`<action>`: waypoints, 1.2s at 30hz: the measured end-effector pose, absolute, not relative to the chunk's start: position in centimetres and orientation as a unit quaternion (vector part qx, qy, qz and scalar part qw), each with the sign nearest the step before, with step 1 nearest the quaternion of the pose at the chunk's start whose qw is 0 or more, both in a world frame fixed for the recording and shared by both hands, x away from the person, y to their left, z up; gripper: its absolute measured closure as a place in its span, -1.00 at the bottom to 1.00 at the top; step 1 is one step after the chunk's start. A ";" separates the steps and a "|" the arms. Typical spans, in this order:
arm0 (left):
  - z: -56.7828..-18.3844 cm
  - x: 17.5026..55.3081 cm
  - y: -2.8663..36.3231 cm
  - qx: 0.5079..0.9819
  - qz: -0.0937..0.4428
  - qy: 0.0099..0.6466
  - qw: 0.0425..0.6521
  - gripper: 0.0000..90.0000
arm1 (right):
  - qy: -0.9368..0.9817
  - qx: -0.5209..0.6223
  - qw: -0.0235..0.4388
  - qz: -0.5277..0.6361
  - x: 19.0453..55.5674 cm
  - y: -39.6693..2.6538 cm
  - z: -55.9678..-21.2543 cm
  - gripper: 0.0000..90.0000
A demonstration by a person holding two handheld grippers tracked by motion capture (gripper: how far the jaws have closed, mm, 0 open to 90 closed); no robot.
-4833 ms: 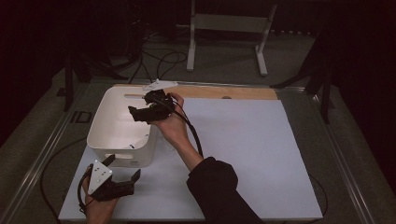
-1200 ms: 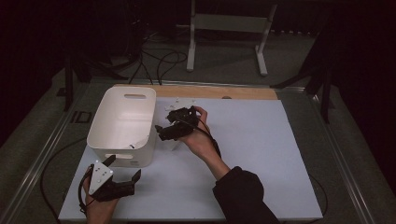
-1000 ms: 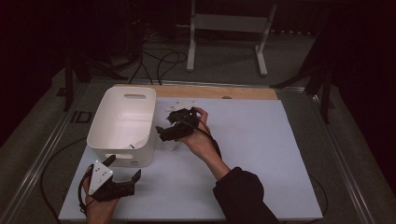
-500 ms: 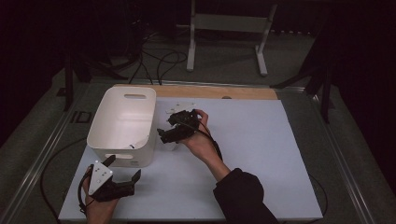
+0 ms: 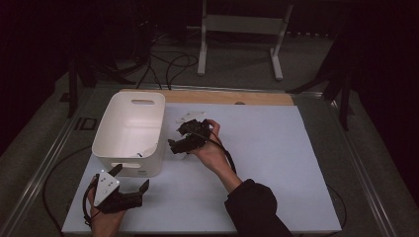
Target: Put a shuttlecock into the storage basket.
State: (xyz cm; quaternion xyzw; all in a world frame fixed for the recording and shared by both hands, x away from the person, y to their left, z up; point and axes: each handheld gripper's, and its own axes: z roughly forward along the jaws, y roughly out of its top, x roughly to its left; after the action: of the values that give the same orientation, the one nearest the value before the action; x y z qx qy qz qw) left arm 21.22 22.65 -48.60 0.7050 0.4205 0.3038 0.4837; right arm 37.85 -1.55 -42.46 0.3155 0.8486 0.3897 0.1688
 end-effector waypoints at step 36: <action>-48.6 21.2 22.7 0.705 0.303 0.420 0.484 -1.00 | 0.859 0.350 0.152 0.342 39.1 -1.2 -47.3 -0.72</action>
State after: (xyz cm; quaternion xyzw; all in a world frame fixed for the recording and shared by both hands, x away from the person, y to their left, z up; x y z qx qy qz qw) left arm 21.23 22.66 -48.60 0.7049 0.4205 0.3034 0.4840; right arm 39.13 -1.20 -47.27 0.3497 0.8591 0.3416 0.1517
